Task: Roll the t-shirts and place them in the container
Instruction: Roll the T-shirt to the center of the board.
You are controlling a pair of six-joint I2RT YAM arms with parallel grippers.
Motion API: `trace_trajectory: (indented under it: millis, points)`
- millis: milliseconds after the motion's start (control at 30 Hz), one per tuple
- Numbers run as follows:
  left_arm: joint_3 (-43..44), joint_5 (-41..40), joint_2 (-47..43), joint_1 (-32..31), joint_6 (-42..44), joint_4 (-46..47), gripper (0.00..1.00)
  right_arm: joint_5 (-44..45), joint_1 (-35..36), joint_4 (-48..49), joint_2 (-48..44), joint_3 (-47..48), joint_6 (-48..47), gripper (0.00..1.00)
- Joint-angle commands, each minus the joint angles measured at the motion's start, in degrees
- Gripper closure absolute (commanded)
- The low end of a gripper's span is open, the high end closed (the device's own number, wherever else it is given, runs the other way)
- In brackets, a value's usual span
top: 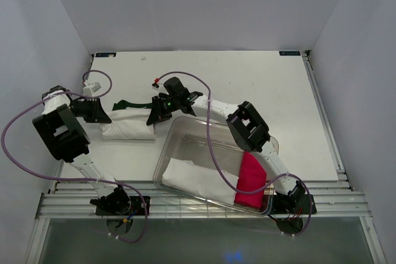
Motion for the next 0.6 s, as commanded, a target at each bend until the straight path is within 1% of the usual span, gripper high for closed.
trace_trajectory:
  millis: [0, 33, 100, 133, 200, 300, 367, 433, 533, 567]
  points:
    - [1.1, 1.1, -3.8, -0.1, 0.7, 1.0, 0.72, -1.3, -0.6, 2.5, -0.7, 0.1, 1.7, 0.92]
    - [1.4, 0.8, -3.9, 0.1, 1.2, 0.0, 0.66, -1.3, -1.3, 2.5, -1.2, -0.4, 2.4, 0.92]
    - [2.5, 1.2, -4.2, 0.7, 5.3, -2.4, 0.54, -1.1, -2.2, 2.6, -1.7, -1.7, 2.8, 0.92]
    - [2.9, 1.4, -4.6, 1.6, 7.0, -5.0, 0.47, -0.9, -3.0, 2.7, -2.2, -2.0, 3.0, 0.92]
    - [3.2, 1.1, -4.7, 2.3, 10.4, -6.9, 0.44, -1.1, -3.6, 3.2, -2.3, -1.8, 3.1, 0.92]
    - [2.2, 0.8, -4.9, 3.4, 11.9, -8.2, 0.44, -1.6, -3.7, 3.4, -1.4, -0.1, 3.7, 0.92]
    - [1.2, 1.4, -5.1, 3.6, 12.9, -9.5, 0.44, -2.8, -3.7, 5.7, -0.1, 0.4, 5.7, 0.92]
    - [-0.1, 2.6, -5.7, 3.7, 13.8, -9.7, 0.43, -2.7, -3.6, 6.3, 0.4, 0.3, 6.0, 0.92]
    - [-4.0, 6.6, -6.7, 3.4, 14.2, -9.1, 0.43, -2.4, -3.6, 6.9, 0.0, -0.3, 6.1, 0.92]
    - [-5.7, 7.9, -6.9, 3.4, 13.2, -8.2, 0.43, -2.2, -3.7, 6.8, 0.0, -0.3, 6.0, 0.92]
